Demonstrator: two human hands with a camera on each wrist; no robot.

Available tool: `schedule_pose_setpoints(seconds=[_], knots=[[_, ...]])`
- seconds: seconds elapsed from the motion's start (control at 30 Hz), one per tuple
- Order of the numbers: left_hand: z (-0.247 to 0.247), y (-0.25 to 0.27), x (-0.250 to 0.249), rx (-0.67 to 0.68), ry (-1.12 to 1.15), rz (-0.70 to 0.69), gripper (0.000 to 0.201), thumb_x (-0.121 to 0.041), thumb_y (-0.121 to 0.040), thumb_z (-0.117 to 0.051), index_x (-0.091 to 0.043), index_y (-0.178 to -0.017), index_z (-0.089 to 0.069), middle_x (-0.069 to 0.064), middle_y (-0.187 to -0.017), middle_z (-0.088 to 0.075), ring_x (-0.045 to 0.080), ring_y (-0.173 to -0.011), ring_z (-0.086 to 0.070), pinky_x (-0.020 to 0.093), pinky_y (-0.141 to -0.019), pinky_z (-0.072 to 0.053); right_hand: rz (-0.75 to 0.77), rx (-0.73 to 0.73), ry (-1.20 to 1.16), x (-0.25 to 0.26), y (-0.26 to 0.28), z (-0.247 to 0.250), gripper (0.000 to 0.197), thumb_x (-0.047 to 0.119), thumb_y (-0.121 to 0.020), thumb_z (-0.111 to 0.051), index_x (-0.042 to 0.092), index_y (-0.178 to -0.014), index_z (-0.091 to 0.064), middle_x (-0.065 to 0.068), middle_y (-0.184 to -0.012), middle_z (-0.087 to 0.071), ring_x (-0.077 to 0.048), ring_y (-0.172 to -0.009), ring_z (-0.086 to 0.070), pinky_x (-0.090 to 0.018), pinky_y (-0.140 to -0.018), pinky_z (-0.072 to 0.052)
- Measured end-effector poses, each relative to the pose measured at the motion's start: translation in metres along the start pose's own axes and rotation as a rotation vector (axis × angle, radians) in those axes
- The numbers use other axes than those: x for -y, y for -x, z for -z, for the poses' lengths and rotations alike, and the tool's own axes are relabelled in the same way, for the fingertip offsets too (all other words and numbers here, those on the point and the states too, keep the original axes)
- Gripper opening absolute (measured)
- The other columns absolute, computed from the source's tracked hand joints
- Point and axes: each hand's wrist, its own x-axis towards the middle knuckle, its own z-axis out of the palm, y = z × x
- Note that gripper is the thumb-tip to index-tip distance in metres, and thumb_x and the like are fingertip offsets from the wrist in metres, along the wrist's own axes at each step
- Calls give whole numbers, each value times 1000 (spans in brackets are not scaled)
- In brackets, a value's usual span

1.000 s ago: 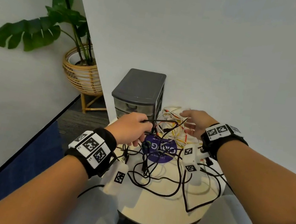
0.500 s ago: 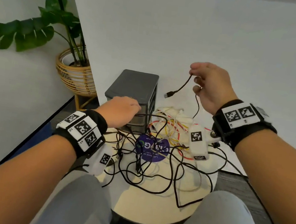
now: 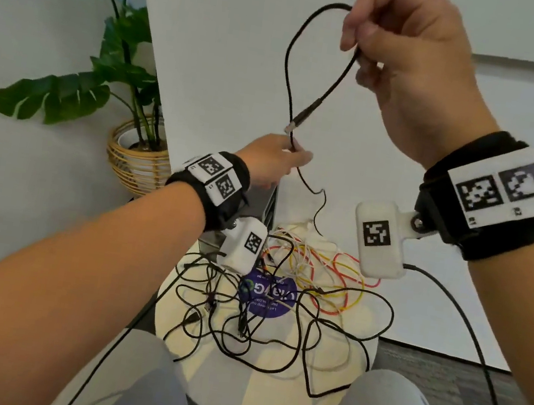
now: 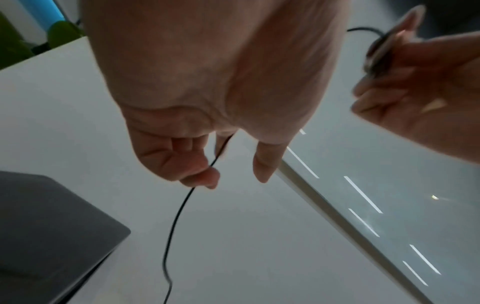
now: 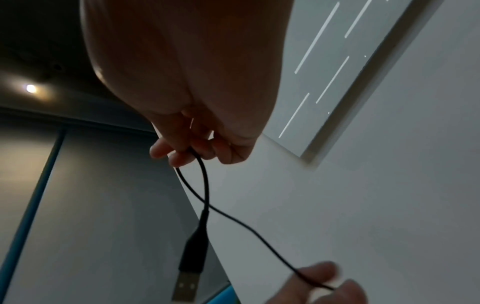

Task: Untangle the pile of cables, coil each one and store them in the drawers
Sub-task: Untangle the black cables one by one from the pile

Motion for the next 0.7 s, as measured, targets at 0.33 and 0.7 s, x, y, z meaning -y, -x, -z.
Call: schedule_pose_setpoints(seconds=[0.33, 0.7], knots=[[32, 21, -6, -173, 286, 47, 47, -39, -109, -40, -8, -78, -58, 13, -69, -73, 28, -60, -72, 27, -48, -53, -508, -263, 412, -68, 34, 45, 31, 3, -85, -45, 31, -92, -57, 1, -70, -51, -15, -54, -44, -31, -51, -39], [64, 52, -67, -275, 168, -290, 5, -12, -91, -73, -9, -92, -69, 4, -63, -67, 16, -53, -69, 21, -41, -39, -701, 452, 516, -156, 133, -33, 47, 38, -97, -65, 32, -139, -43, 5, -72, -62, 3, -54, -56, -22, -63, -41]])
